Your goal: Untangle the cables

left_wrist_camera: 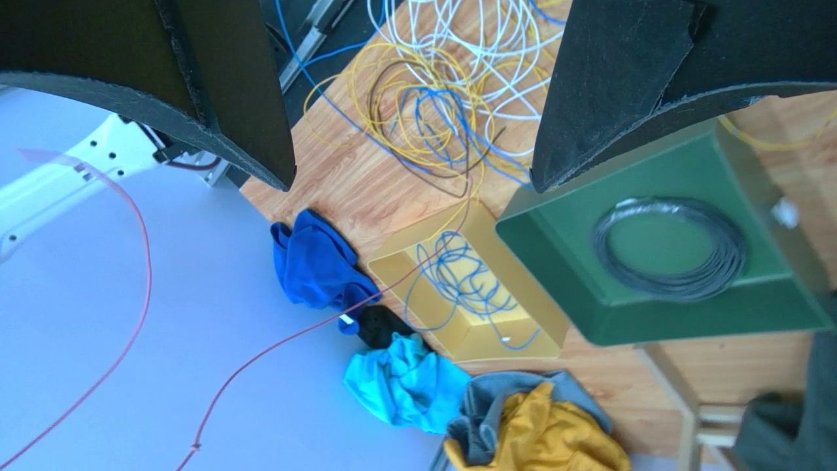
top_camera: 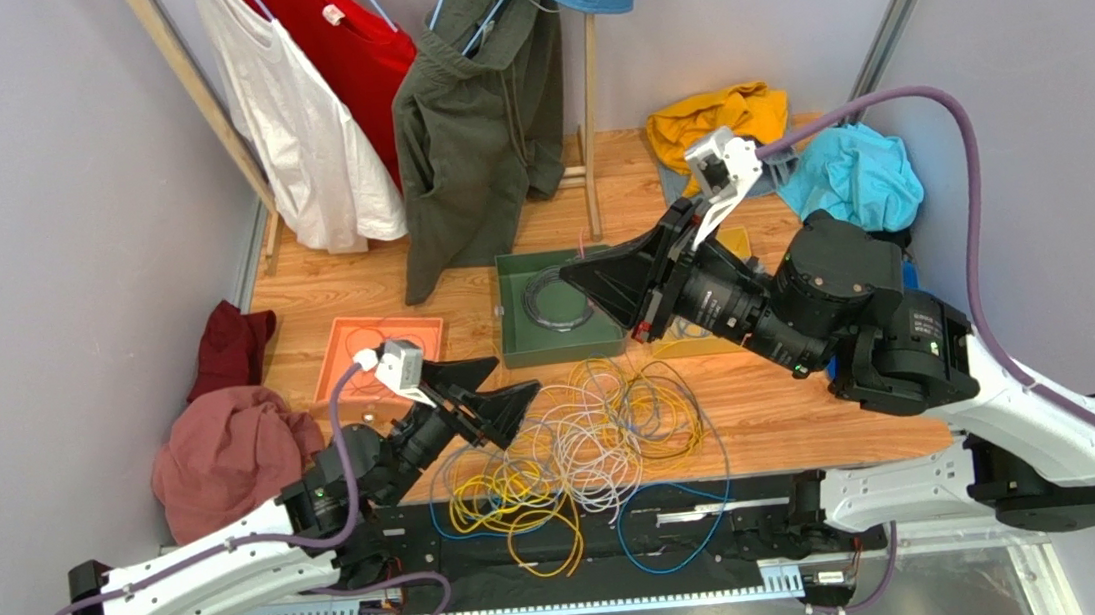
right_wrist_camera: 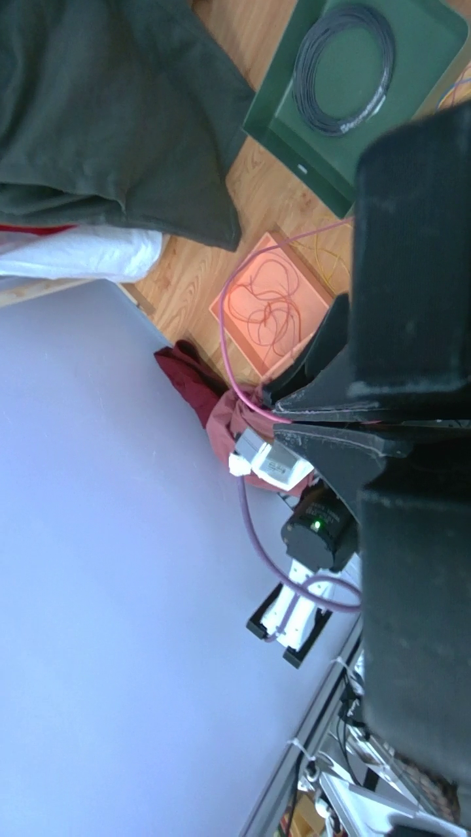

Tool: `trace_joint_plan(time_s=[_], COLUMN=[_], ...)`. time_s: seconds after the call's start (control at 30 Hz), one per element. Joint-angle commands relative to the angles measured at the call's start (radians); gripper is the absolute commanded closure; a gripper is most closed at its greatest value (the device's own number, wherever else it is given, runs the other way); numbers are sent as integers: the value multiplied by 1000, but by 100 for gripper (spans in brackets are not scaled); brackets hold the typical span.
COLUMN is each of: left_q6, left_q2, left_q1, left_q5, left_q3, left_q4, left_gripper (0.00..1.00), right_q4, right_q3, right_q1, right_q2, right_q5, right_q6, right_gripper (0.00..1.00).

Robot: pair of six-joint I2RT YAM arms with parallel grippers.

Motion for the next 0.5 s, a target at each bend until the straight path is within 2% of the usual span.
trace_joint_plan(time_s=[0.0,0.07,0.13,0.23,0.47], left_q6=[183,204,230,250,255], left_q2=[121,233,342,493,812], left_q1=[-3,-6,-10,-17,-20], left_q5=[152,230,247,229,213], left_q3=[-30,-41,-64,-95,-37], left_q4=[368,502,602,849,1159], left_gripper=[1,1,1,1,1], right_q4=[-61,-67,-79,-99,-136], right_q3=[87,107,146,199,301], right_q1=[18,26,31,37,52], right_q2=[22,31,42,58,98], right_q5=[-78,-104,-129,-158,-236], right_q6=[41,56,76,104,169], right_gripper=[100,100,100,100,100])
